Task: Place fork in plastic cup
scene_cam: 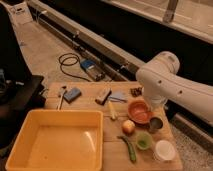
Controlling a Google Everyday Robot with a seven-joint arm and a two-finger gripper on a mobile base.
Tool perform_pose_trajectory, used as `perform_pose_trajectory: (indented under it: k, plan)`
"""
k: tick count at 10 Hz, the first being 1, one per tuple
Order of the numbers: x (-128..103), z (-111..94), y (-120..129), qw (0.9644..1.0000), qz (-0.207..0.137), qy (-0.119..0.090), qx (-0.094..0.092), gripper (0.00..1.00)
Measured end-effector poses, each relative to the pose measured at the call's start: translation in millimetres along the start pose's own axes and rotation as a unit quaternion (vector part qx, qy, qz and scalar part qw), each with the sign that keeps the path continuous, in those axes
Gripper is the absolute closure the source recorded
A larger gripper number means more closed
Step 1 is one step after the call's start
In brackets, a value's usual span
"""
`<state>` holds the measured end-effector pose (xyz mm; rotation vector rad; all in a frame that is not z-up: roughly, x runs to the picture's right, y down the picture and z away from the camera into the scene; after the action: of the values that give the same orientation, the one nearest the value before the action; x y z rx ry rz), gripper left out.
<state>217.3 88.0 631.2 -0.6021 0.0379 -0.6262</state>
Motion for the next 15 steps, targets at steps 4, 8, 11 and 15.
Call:
perform_pose_trajectory:
  k: [4, 8, 11, 15]
  plan:
    - [3, 13, 20, 0.9997, -0.024, 0.002, -0.005, 1.0]
    - [17, 15, 69, 0.9988, -0.01, 0.011, -0.046, 1.0]
    - [22, 24, 98, 0.9973, 0.02, 0.005, -0.07, 1.0]
    - [20, 42, 108, 0.9957, 0.041, -0.011, -0.083, 1.0]
